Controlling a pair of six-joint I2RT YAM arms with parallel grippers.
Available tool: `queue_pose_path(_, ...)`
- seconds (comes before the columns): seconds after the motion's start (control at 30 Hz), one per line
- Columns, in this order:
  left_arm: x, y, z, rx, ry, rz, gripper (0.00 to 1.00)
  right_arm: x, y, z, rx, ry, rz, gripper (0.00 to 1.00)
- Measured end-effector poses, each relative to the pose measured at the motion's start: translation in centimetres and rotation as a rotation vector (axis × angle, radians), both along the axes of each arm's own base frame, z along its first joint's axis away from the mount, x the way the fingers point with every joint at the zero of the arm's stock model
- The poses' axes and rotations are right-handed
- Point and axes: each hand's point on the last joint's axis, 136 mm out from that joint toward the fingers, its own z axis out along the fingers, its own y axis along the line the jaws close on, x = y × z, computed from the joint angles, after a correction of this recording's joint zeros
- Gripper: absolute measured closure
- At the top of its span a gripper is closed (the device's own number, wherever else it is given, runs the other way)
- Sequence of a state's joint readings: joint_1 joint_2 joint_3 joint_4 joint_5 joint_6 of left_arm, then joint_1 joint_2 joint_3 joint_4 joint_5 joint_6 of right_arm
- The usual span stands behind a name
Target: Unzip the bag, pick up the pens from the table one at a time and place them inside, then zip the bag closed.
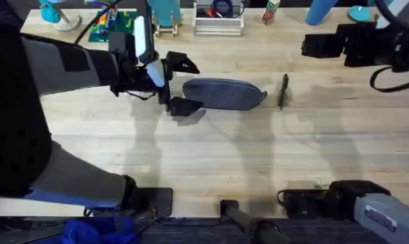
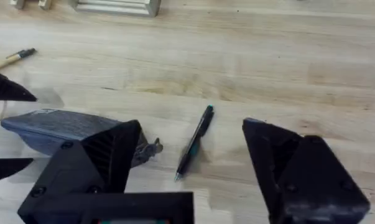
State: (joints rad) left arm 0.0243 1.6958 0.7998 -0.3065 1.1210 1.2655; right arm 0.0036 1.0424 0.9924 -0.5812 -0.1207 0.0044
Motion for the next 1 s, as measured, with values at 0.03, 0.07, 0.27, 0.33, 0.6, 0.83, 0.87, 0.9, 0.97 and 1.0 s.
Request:
queue_pose_path(0.03, -0.03, -0.17, -0.03, 0.003, -0.003, -0.005, 0.008, 0.00, 0.00, 0.00, 0.000, 0.000, 0.000, 0.005)
queue_pose_path(0.07, -0.03, -0.25, -0.08, 0.007, -0.006, -0.008, 0.008, 0.00, 0.00, 0.00, 0.000, 0.000, 0.000, 0.005)
queue_pose_path(0.27, 0.11, -0.17, -0.23, 0.019, -0.011, -0.004, 0.392, 0.00, 0.00, 0.00, 0.000, 0.000, 0.000, 0.005)
queue_pose_path(0.33, 0.12, -0.15, -0.28, 0.023, -0.013, -0.003, 0.675, 0.00, 0.00, 0.00, 0.000, 0.000, 0.000, 0.005)
queue_pose_path(0.6, 0.12, -0.15, -0.27, 0.022, -0.013, -0.004, 0.956, -0.04, 0.00, -0.04, 0.000, 0.002, 0.000, 0.006)
queue_pose_path(0.83, 0.13, -0.15, -0.27, 0.022, -0.014, -0.004, 0.960, -0.04, 0.00, -0.05, 0.000, 0.003, 0.000, 0.005)
queue_pose_path(0.87, 0.12, -0.15, -0.27, 0.022, -0.013, -0.004, 0.960, -0.05, 0.00, -0.05, 0.000, 0.003, 0.000, 0.005)
queue_pose_path(0.9, 0.12, -0.15, -0.27, 0.022, -0.013, -0.004, 0.960, -0.05, 0.00, -0.06, 0.000, 0.003, 0.000, 0.005)
queue_pose_path(0.97, 0.13, -0.15, -0.27, 0.022, -0.014, -0.004, 0.960, -0.04, 0.00, -0.05, 0.000, 0.003, 0.000, 0.005)
queue_pose_path(1.0, 0.13, -0.15, -0.27, 0.022, -0.014, -0.004, 0.960, -0.05, 0.00, -0.06, 0.000, 0.003, 0.000, 0.005)
